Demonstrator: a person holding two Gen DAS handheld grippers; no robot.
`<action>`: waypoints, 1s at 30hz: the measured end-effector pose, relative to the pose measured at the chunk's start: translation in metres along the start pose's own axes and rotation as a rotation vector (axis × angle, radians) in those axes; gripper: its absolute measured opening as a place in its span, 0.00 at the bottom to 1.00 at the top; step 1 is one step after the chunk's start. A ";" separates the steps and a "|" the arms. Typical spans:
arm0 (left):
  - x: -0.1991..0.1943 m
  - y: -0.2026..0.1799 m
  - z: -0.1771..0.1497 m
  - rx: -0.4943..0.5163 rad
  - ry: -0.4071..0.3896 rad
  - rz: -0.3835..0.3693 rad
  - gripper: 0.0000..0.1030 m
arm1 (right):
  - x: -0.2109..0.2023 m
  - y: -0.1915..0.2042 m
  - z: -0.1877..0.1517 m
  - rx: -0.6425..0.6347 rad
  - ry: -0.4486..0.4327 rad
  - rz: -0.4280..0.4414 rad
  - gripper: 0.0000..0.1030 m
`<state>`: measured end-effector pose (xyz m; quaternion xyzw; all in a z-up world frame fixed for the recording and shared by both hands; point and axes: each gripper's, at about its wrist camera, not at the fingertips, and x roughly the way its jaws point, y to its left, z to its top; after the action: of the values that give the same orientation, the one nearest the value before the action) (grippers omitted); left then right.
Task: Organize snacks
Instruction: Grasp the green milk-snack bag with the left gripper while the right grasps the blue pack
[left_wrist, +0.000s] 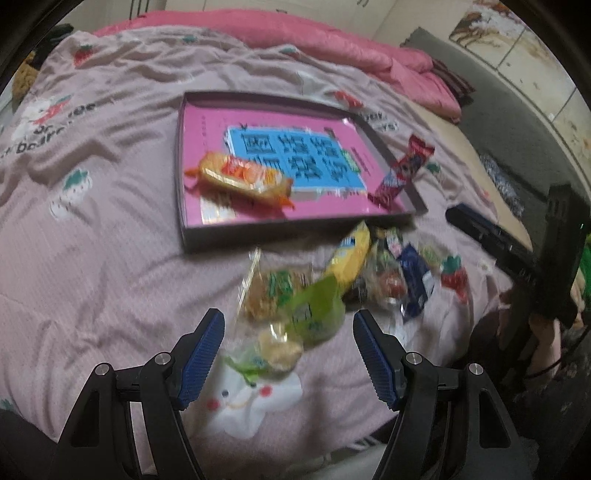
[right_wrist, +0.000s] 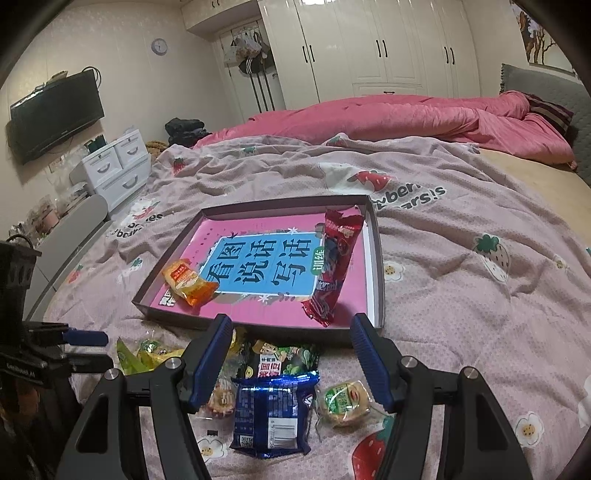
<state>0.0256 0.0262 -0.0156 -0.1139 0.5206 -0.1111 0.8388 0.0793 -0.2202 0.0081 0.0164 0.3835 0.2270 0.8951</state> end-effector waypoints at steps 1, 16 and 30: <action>0.003 -0.002 -0.002 0.008 0.013 0.003 0.72 | 0.000 0.001 0.000 -0.001 0.002 0.000 0.64; 0.025 -0.013 -0.011 0.042 0.065 0.021 0.71 | -0.007 0.005 -0.019 0.007 0.082 -0.023 0.64; 0.032 -0.019 -0.015 0.076 0.100 0.029 0.52 | 0.021 0.020 -0.043 -0.049 0.259 -0.038 0.63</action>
<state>0.0242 -0.0027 -0.0433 -0.0690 0.5590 -0.1243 0.8169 0.0543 -0.1999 -0.0327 -0.0423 0.4905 0.2195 0.8423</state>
